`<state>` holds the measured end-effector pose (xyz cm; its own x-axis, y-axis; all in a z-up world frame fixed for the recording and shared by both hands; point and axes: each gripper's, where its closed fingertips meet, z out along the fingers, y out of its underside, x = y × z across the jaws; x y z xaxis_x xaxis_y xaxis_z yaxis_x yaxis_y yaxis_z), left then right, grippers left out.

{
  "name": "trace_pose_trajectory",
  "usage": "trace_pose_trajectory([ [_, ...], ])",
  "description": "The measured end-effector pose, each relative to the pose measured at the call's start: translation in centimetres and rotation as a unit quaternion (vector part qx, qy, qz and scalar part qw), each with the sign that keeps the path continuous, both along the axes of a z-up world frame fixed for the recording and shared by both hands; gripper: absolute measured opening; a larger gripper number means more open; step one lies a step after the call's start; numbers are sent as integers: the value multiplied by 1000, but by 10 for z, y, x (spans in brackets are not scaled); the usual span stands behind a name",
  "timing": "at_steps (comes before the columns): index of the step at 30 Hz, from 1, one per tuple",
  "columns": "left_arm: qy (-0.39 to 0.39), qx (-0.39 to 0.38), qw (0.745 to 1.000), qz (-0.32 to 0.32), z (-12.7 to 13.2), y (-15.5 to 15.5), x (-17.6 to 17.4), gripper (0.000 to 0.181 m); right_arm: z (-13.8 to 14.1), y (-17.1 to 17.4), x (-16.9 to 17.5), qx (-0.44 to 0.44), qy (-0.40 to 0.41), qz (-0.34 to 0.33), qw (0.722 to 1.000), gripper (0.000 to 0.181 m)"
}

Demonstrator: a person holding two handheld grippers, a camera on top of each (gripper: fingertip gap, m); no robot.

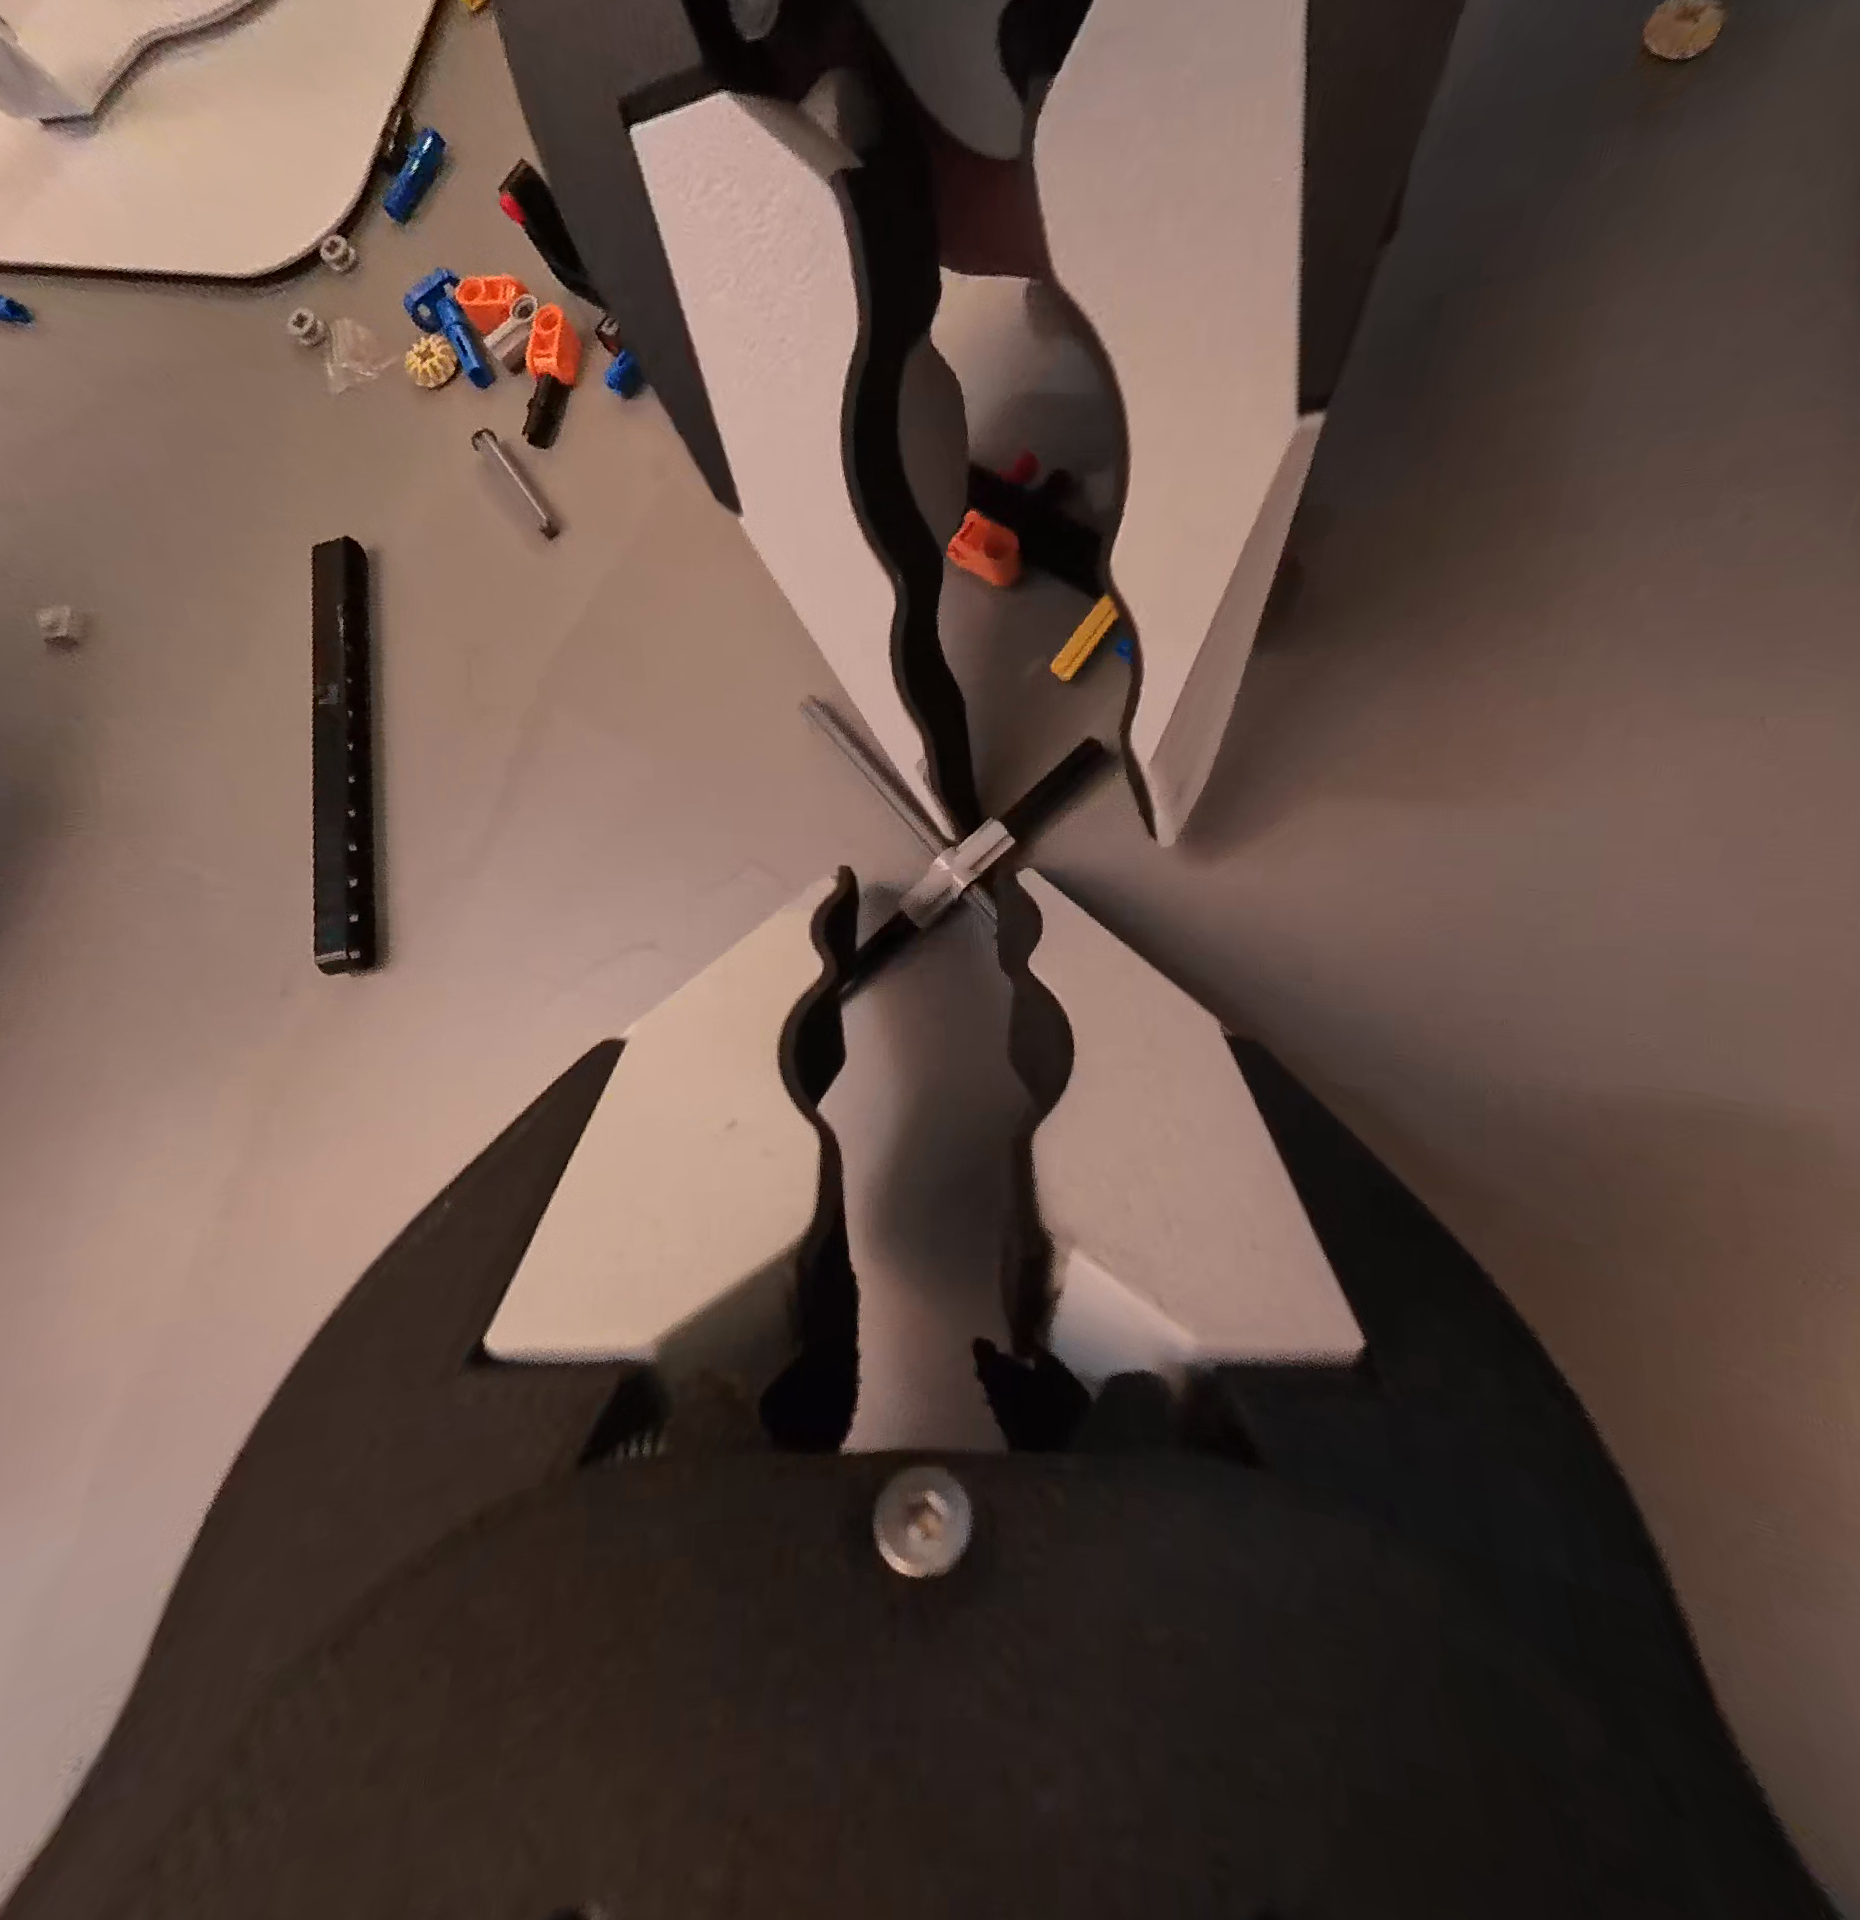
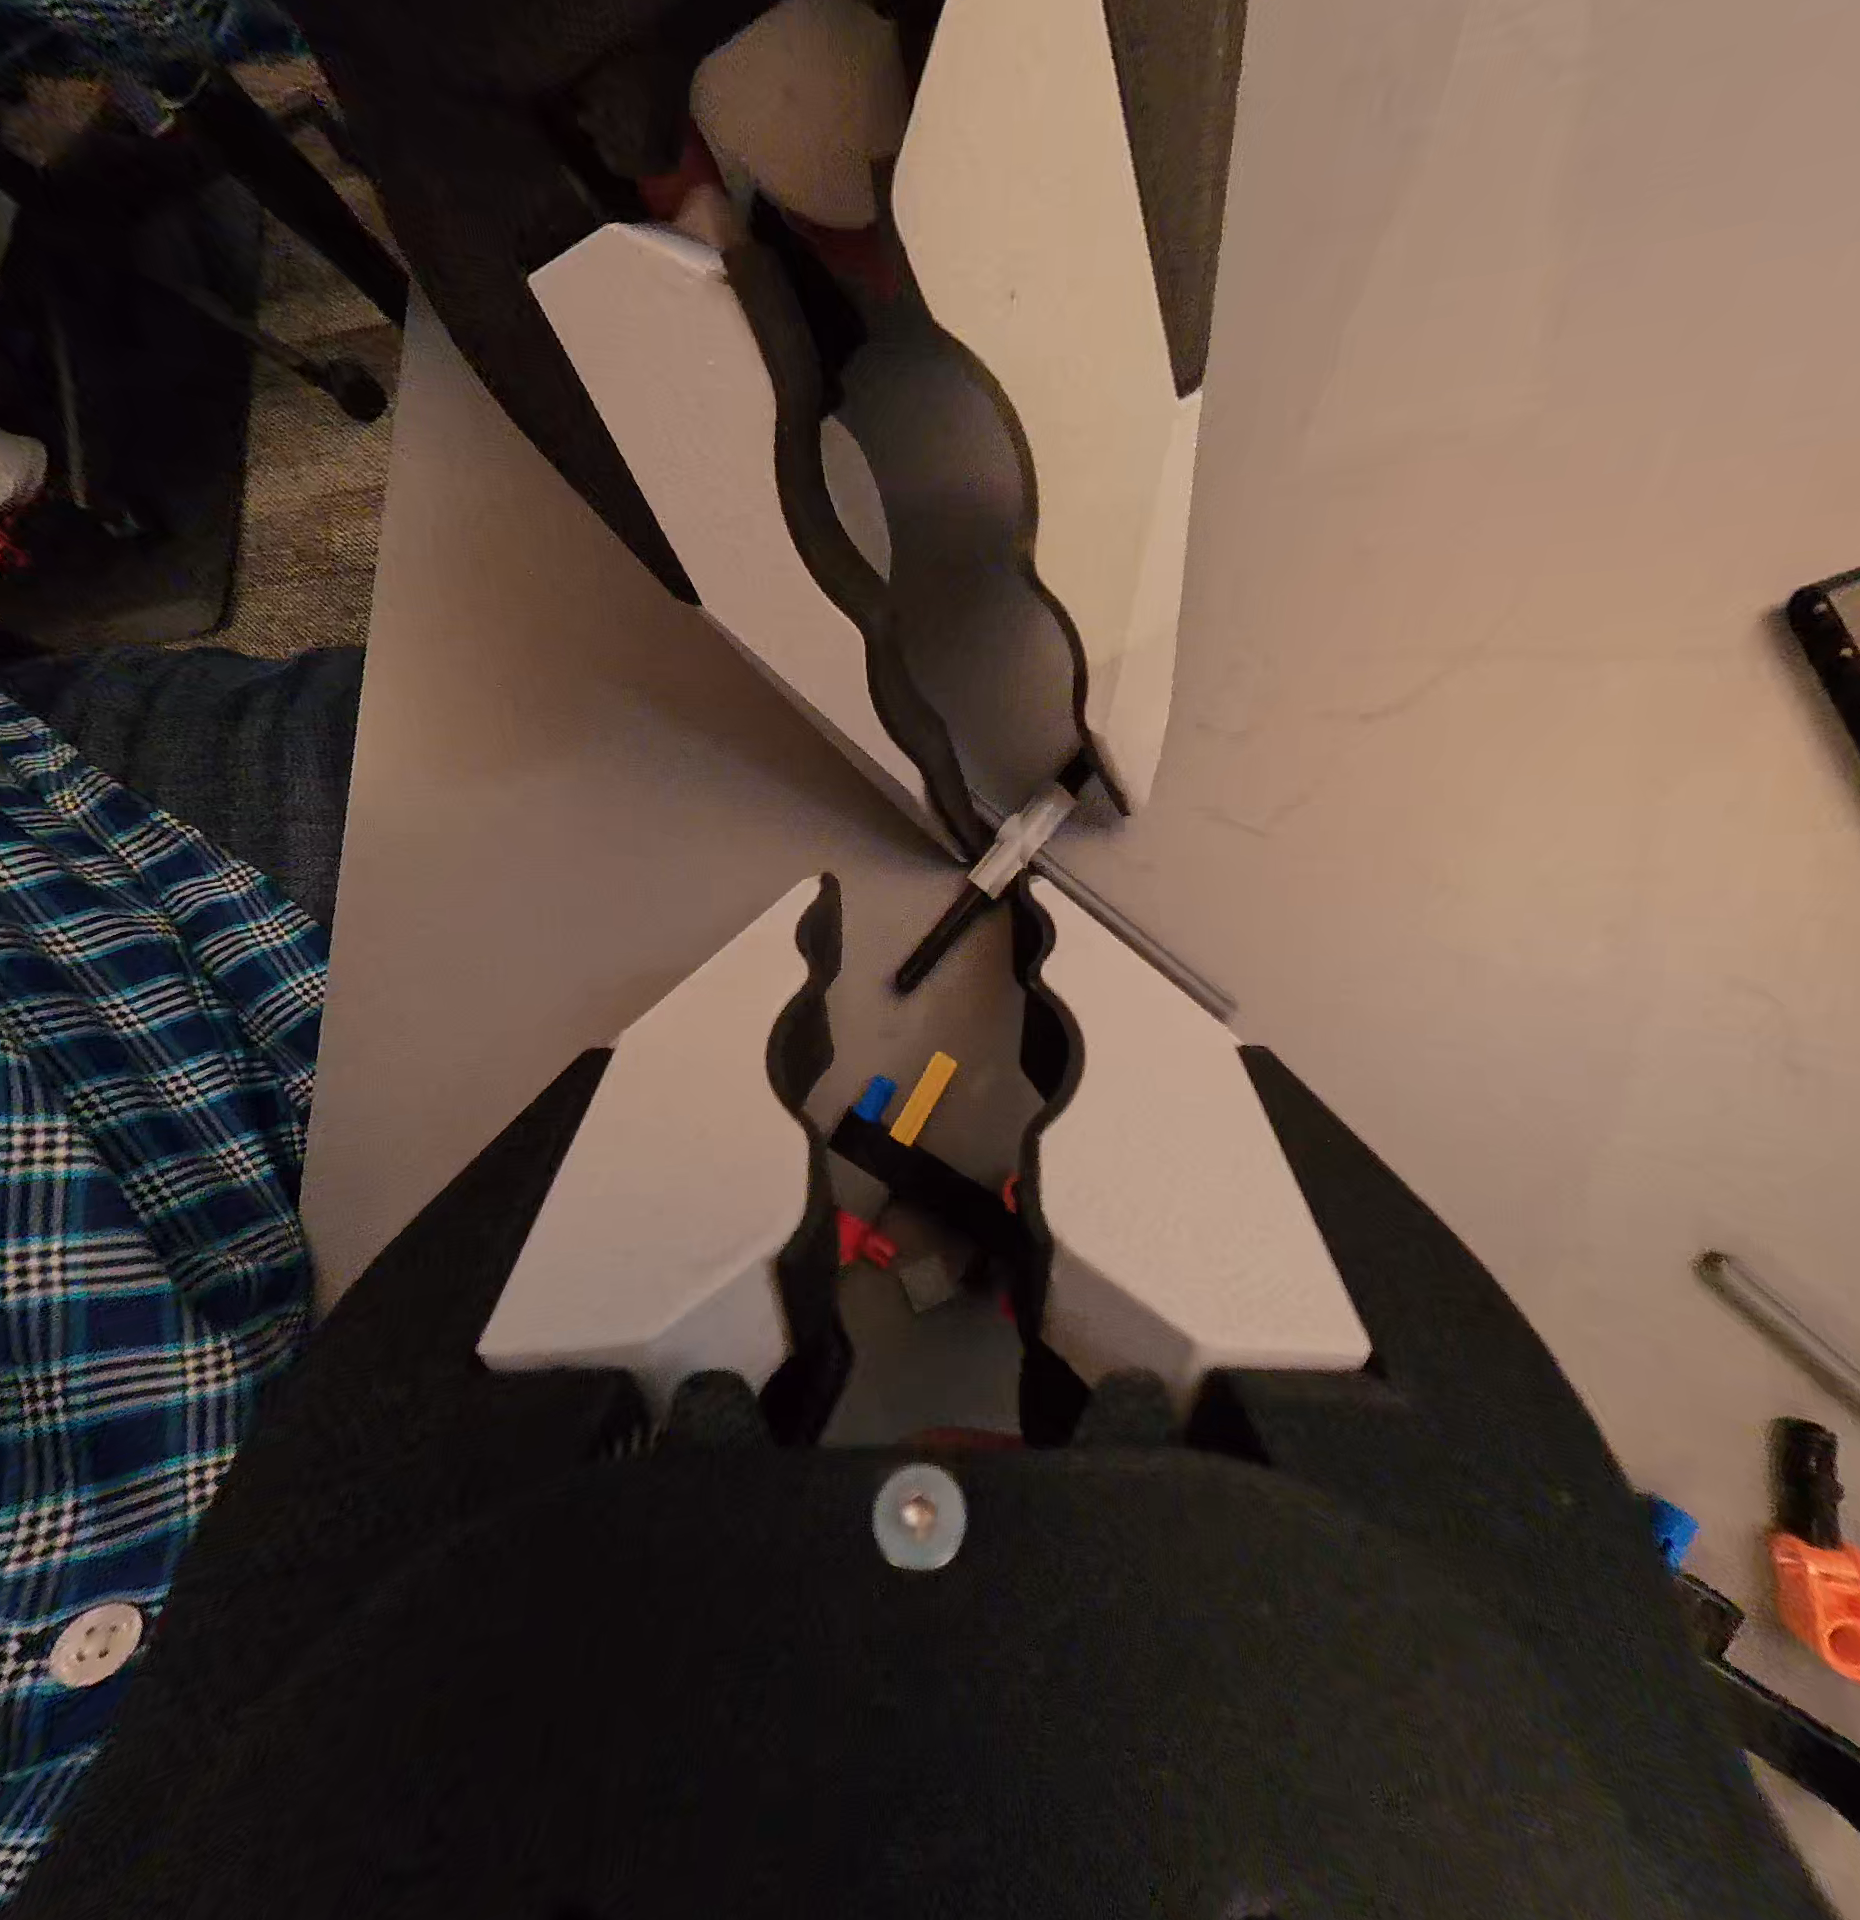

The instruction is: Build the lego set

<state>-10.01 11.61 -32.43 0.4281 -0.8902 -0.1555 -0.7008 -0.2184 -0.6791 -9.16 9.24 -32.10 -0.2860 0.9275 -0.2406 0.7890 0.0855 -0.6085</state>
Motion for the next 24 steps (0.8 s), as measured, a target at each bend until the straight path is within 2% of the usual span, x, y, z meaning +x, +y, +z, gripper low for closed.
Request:
trace_pose_trajectory([
  [5,-6,-7,1000,-8,6,-3,-13,41,1,3,5,6,-3,1,1000,32],
  [10,3,-30,998,-60,10,-5,-13,43,0,2,5,8,-5,3,1000,31],
  [16,50,-45,989,-130,0,0,-8,10,0,2,4,8,-7,5,1000,29],
  [18,50,-52,987,-141,0,-1,-5,6,0,3,5,4,-7,5,1000,27],
  [22,46,-63,988,-136,-1,-3,-4,11,0,6,6,5,-6,1,1000,28],
  [24,40,-72,990,-117,-1,-4,-7,32,1,8,8,10,-7,-1,1000,30],
])
